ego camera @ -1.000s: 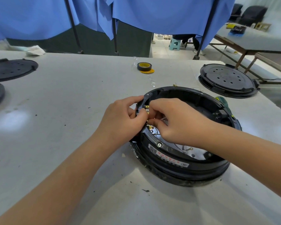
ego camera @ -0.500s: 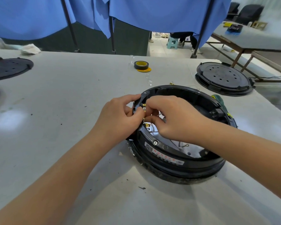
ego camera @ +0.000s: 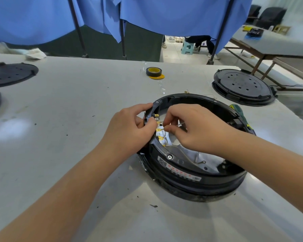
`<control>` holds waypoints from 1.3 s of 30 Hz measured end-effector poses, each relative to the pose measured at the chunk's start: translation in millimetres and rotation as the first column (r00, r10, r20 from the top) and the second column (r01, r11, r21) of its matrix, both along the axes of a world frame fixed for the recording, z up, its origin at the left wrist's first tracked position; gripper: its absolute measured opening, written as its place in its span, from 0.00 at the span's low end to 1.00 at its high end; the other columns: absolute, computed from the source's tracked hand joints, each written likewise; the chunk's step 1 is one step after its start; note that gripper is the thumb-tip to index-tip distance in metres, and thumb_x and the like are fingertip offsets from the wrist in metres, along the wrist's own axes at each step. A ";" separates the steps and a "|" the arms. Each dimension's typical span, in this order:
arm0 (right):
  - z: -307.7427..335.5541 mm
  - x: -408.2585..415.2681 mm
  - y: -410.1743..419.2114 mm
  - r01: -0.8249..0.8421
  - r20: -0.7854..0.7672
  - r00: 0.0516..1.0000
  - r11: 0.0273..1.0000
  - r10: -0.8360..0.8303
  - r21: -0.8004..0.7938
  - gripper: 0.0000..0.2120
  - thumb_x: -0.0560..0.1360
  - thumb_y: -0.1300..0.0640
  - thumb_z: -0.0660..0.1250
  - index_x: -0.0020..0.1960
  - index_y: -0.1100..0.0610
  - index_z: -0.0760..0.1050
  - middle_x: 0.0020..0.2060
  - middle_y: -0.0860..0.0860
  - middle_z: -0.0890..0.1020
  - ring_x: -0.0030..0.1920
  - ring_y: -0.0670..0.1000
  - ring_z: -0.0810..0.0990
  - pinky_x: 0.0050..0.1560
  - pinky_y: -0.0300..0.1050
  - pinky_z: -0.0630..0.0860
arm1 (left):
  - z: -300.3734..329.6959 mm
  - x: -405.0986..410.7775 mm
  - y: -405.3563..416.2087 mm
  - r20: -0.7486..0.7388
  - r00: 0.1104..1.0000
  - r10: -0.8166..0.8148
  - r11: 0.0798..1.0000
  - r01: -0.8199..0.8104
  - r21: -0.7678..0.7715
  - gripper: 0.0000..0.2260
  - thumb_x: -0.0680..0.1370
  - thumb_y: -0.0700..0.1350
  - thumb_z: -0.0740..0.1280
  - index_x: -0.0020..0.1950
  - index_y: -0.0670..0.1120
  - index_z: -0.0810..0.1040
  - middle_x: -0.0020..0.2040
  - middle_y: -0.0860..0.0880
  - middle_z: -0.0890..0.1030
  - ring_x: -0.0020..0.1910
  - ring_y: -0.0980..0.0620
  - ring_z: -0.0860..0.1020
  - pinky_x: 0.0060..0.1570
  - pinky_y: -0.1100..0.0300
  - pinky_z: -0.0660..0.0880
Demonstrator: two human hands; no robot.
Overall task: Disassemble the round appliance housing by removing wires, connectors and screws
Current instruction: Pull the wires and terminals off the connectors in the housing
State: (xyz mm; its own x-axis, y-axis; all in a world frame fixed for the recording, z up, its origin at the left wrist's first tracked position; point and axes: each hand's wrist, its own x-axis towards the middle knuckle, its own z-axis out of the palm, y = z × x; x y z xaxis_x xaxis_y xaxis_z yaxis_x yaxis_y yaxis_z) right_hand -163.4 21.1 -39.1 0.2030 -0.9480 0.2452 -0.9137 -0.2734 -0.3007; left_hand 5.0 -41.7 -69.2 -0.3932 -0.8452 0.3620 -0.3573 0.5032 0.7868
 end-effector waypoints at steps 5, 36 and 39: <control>1.0 0.3 2.3 -0.022 0.040 0.999 1.000 0.022 0.000 0.02 0.75 0.54 0.68 0.46 0.49 0.75 0.37 0.39 0.75 0.40 0.37 0.73 0.39 0.30 0.67 | -0.2 0.5 0.3 -0.002 1.000 0.000 1.000 0.000 -0.005 0.15 0.75 0.43 0.65 0.62 0.52 0.78 0.21 0.52 0.67 0.21 0.56 0.65 0.27 0.72 0.64; 41.5 -3.2 8.3 -0.026 0.136 0.989 0.971 0.060 -0.239 0.03 0.74 0.63 0.69 0.46 0.58 0.81 0.38 0.49 0.83 0.37 0.47 0.77 0.38 0.36 0.72 | -4.8 -0.5 1.7 -0.046 0.999 0.019 0.999 -0.017 0.030 0.16 0.72 0.49 0.63 0.59 0.56 0.79 0.22 0.50 0.67 0.22 0.56 0.64 0.27 0.69 0.67; 57.4 -7.8 5.1 0.006 0.128 0.991 0.964 0.030 -0.266 0.04 0.75 0.63 0.69 0.47 0.58 0.82 0.40 0.44 0.80 0.38 0.42 0.76 0.41 0.28 0.70 | -6.3 0.8 1.1 -0.035 0.999 0.016 1.000 -0.015 0.016 0.15 0.75 0.44 0.64 0.60 0.55 0.79 0.21 0.51 0.66 0.22 0.57 0.63 0.27 0.71 0.67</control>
State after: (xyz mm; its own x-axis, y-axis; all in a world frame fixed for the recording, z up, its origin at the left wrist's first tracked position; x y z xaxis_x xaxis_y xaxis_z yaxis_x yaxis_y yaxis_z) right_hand -171.2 26.1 18.3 0.1635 -0.8430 0.5125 -0.8677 -0.3701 -0.3320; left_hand 5.8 -40.6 -75.5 -0.3673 -0.8570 0.3615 -0.3372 0.4850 0.8069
